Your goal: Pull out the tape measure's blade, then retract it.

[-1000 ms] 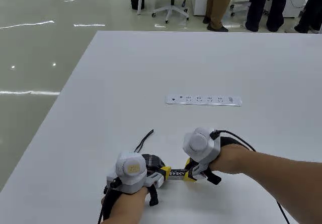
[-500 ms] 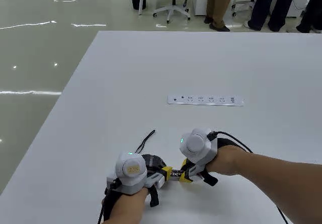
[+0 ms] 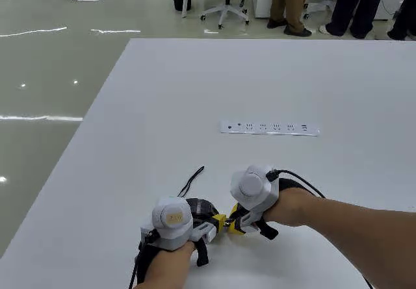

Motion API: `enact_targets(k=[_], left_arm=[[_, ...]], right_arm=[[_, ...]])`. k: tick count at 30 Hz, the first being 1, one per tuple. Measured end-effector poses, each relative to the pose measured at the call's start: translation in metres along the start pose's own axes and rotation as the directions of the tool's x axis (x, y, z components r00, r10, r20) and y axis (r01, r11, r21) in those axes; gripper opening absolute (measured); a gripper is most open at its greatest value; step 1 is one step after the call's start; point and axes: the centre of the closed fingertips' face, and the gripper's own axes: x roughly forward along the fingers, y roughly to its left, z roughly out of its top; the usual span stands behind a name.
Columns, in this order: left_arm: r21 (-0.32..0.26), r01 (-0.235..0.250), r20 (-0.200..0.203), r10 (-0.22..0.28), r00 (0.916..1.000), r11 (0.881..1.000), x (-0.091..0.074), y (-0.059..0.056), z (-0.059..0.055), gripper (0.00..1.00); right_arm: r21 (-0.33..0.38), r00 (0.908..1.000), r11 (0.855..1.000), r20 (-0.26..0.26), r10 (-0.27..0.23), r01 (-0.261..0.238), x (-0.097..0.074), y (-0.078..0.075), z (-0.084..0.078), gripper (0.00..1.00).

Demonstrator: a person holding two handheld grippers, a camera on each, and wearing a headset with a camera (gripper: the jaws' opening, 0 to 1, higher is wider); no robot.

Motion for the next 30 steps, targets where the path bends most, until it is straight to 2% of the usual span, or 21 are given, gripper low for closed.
enact_targets(k=[8, 12, 17, 30], left_arm=[[0.000, 0.002, 0.004, -0.002, 1.0000, 1.000, 0.000, 0.000, 0.000, 0.63], [0.000, 0.002, 0.008, -0.002, 1.0000, 1.000, 0.000, 0.000, 0.000, 0.63], [-0.002, 0.003, 0.009, -0.003, 1.0000, 1.000, 0.000, 0.000, 0.000, 0.64], [-0.009, 0.008, 0.007, -0.008, 0.9999, 1.000, 0.000, -0.001, 0.000, 0.64]], right_arm=[[-0.029, 0.9994, 1.000, 0.034, -0.005, 0.006, 0.001, 0.001, 0.003, 0.16], [-0.012, 0.9992, 1.000, 0.038, 0.009, -0.009, -0.002, 0.003, -0.001, 0.19], [-0.054, 0.9983, 0.998, 0.057, -0.013, 0.016, -0.004, 0.001, 0.001, 0.15], [-0.036, 0.9969, 0.999, 0.076, -0.020, 0.023, 0.000, 0.001, 0.008, 0.14]])
